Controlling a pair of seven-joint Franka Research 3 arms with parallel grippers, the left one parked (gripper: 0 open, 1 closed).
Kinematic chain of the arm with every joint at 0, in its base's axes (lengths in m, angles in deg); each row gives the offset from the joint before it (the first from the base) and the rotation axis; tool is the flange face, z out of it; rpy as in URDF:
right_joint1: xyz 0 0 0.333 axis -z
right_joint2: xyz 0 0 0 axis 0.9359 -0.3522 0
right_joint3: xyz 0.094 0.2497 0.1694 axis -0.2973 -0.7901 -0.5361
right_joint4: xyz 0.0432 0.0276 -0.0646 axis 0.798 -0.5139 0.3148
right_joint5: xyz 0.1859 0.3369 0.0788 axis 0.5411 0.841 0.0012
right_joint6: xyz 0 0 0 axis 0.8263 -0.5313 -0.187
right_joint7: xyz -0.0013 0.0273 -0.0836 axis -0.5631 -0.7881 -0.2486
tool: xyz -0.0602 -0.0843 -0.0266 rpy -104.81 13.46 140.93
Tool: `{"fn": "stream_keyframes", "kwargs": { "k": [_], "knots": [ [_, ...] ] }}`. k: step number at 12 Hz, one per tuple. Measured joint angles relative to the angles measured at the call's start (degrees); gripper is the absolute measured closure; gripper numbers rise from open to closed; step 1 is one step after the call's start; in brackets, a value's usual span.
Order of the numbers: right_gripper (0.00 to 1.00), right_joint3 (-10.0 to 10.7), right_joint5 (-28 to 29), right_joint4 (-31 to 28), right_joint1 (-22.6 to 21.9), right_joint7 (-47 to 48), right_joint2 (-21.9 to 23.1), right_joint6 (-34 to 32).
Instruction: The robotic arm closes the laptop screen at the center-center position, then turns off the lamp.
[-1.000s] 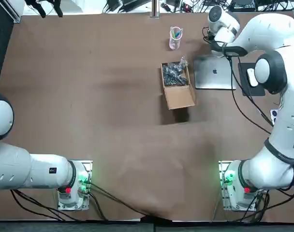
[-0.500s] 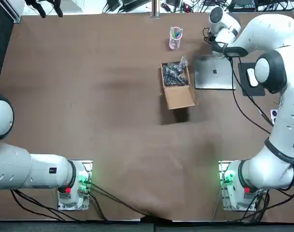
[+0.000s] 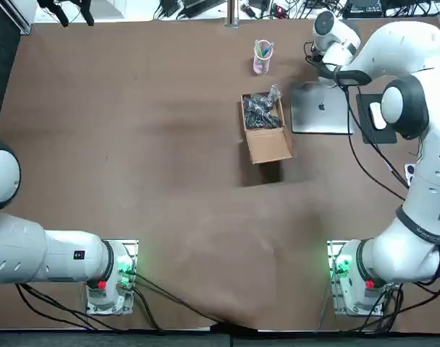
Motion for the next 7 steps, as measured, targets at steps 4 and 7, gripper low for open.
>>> {"fn": "stream_keyframes", "kwargs": {
  "k": [4, 7],
  "knots": [
    [0.99, 0.1, -0.1, 0.0, 0.2, 0.0, 0.0, 0.4],
    [0.99, 0.2, -0.3, 0.0, 0.5, 0.0, -0.1, 0.9]
  ]
}}
